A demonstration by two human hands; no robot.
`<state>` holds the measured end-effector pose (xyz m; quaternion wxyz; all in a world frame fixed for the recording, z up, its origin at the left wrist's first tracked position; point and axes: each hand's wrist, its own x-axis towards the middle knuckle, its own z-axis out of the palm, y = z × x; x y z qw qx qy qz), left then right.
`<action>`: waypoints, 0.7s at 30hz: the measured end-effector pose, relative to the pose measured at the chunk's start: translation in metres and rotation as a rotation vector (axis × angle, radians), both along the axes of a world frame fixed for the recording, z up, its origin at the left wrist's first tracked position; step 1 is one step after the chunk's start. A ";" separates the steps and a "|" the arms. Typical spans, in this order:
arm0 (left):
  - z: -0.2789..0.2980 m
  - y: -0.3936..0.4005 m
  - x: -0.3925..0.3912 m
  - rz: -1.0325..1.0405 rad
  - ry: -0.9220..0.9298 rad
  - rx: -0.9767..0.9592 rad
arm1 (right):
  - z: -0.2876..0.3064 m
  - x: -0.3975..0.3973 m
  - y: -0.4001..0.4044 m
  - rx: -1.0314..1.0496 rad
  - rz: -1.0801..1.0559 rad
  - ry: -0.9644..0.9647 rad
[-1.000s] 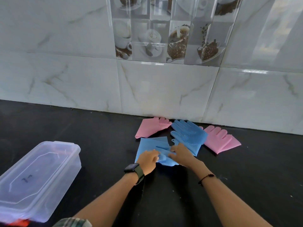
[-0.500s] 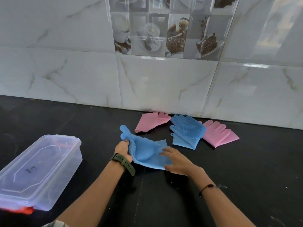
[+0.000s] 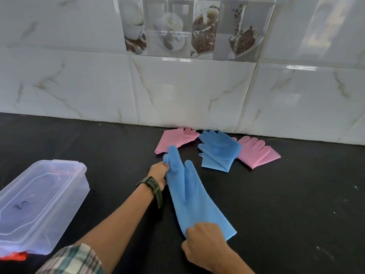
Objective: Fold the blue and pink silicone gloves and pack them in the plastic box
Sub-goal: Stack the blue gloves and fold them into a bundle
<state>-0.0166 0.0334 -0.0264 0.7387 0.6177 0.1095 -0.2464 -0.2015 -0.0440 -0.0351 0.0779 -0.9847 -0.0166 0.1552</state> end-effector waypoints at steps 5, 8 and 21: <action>0.003 -0.017 0.021 -0.051 -0.059 0.295 | 0.005 0.013 0.034 0.076 -0.001 -0.048; 0.001 0.004 0.030 0.024 -0.193 0.806 | 0.001 0.020 0.038 0.085 -0.052 -0.155; -0.011 -0.025 -0.011 -0.541 -1.030 1.150 | -0.004 0.093 -0.073 0.223 -0.347 -0.546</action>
